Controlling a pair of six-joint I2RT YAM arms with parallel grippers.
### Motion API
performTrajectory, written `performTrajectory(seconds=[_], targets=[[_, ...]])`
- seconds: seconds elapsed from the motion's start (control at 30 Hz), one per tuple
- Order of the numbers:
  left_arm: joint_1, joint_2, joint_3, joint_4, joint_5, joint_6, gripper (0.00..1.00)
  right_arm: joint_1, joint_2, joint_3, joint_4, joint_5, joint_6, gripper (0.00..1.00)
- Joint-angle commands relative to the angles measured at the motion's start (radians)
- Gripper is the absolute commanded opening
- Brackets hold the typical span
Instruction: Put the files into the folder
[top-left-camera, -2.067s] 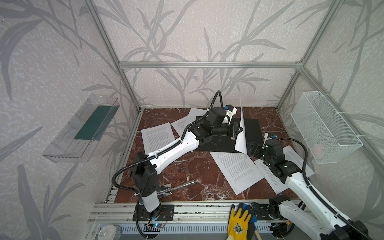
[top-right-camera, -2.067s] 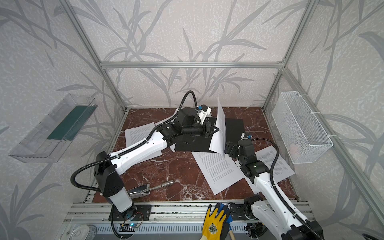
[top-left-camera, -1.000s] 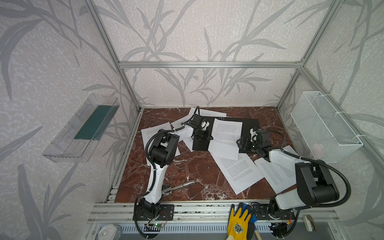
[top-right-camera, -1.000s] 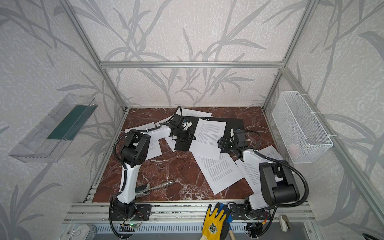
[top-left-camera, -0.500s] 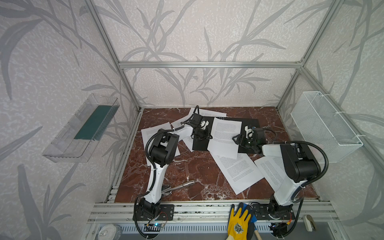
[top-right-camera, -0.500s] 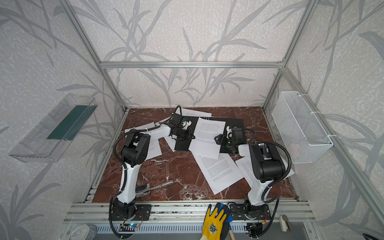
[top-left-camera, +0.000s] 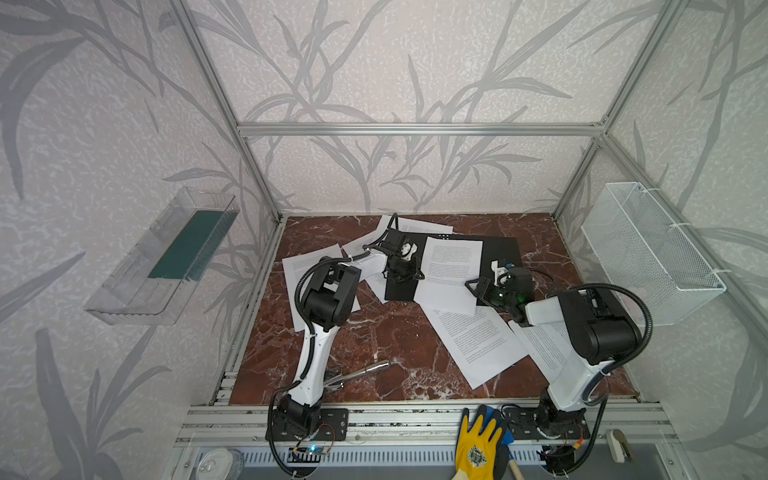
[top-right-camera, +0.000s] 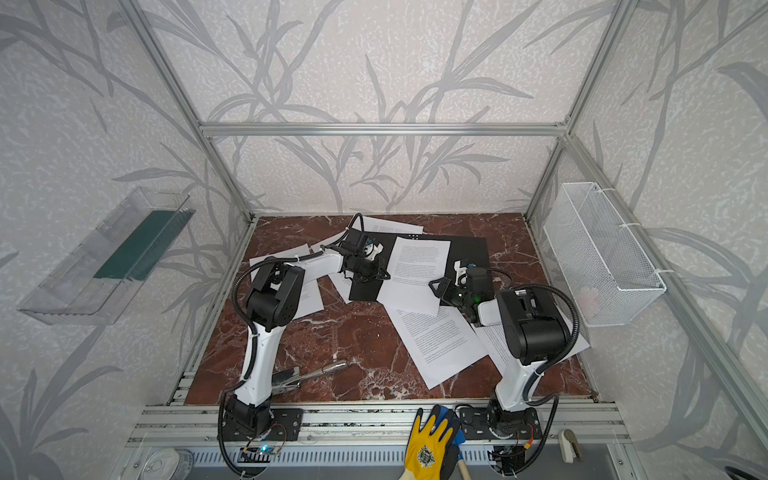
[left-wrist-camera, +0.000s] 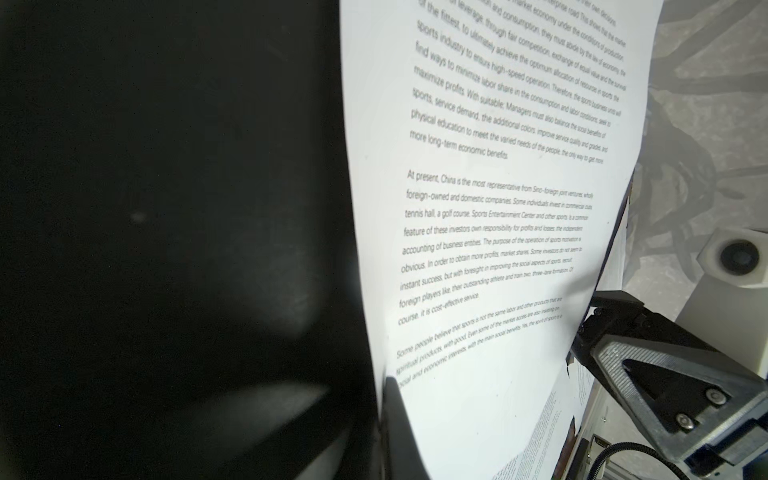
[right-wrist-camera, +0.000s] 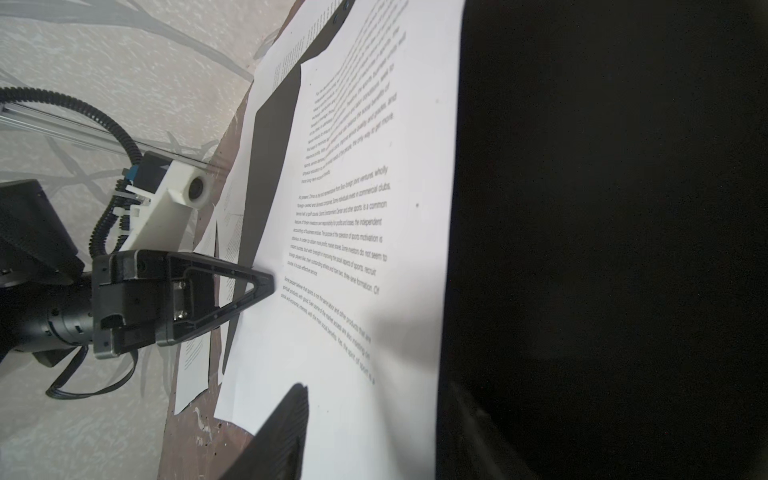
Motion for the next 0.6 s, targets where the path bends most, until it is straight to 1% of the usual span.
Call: performTrajectory(seconds=[0.0, 0.1, 0.23, 0.3, 0.4, 0.47, 0.57], targets=[[0.004, 0.012, 0.026, -0.023, -0.004, 0.003, 0.00, 0.007, 0.003, -0.029, 0.033, -0.026, 0.029, 0.50], [0.004, 0.009, 0.026, -0.020, -0.003, 0.001, 0.00, 0.011, -0.007, -0.048, 0.044, -0.019, 0.035, 0.46], [0.004, 0.011, 0.024, -0.014, 0.006, -0.001, 0.00, 0.011, -0.029, -0.055, 0.029, 0.010, 0.031, 0.37], [0.005, 0.009, 0.023, -0.008, 0.022, -0.005, 0.00, 0.011, -0.045, -0.047, -0.018, 0.036, 0.022, 0.26], [0.005, -0.007, 0.014, 0.001, 0.038, -0.006, 0.00, 0.011, -0.068, -0.039, -0.057, 0.052, 0.016, 0.13], [0.005, -0.029, 0.000, 0.014, 0.051, -0.008, 0.00, 0.011, -0.082, -0.032, -0.086, 0.059, 0.010, 0.01], [0.005, -0.085, -0.038, 0.057, 0.090, -0.018, 0.00, 0.011, -0.144, -0.017, -0.146, 0.055, -0.002, 0.00]])
